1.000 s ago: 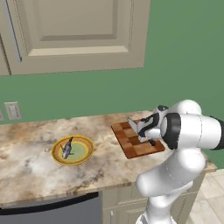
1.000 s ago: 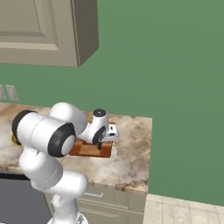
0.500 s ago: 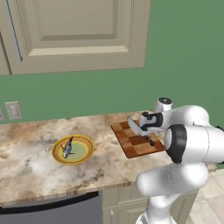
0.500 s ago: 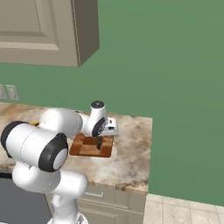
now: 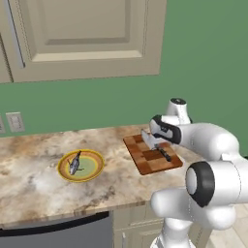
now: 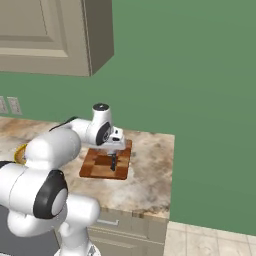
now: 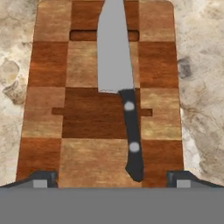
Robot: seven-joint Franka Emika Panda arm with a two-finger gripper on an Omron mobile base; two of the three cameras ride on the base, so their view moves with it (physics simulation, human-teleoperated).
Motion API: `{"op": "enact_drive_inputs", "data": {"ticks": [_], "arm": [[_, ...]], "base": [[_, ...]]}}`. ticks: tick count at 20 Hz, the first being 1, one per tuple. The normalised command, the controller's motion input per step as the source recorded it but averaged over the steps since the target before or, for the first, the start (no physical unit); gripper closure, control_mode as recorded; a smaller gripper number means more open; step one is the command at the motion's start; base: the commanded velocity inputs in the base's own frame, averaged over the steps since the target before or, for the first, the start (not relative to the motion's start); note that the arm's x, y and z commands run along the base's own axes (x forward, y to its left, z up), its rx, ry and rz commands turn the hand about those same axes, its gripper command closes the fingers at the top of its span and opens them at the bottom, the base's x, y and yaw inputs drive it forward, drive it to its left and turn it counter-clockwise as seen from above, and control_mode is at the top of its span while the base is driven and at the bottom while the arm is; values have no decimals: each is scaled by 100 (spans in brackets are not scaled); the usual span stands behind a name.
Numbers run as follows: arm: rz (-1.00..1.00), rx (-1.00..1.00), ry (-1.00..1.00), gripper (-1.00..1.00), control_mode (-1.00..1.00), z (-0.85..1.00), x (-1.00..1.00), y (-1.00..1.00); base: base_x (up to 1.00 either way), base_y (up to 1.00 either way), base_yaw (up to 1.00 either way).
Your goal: Pick up the knife from the drawer and place it on the cutting board. Then place the meat from the plate to the cutting board.
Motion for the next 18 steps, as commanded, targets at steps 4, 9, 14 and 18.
{"op": "enact_drive_inputs", "data": {"ticks": [4, 9, 14, 18], "arm": [[-11, 2, 3, -100, -100, 27, -16, 54], [-7, 0, 0, -100, -100, 0, -11, 56], [-5, 0, 1, -100, -100, 1, -5, 66], [-3, 0, 13, -100, -100, 21, 0, 72]], "base": [[0, 0, 0], [0, 0, 0], [0, 0, 0], [0, 0, 0]]}}
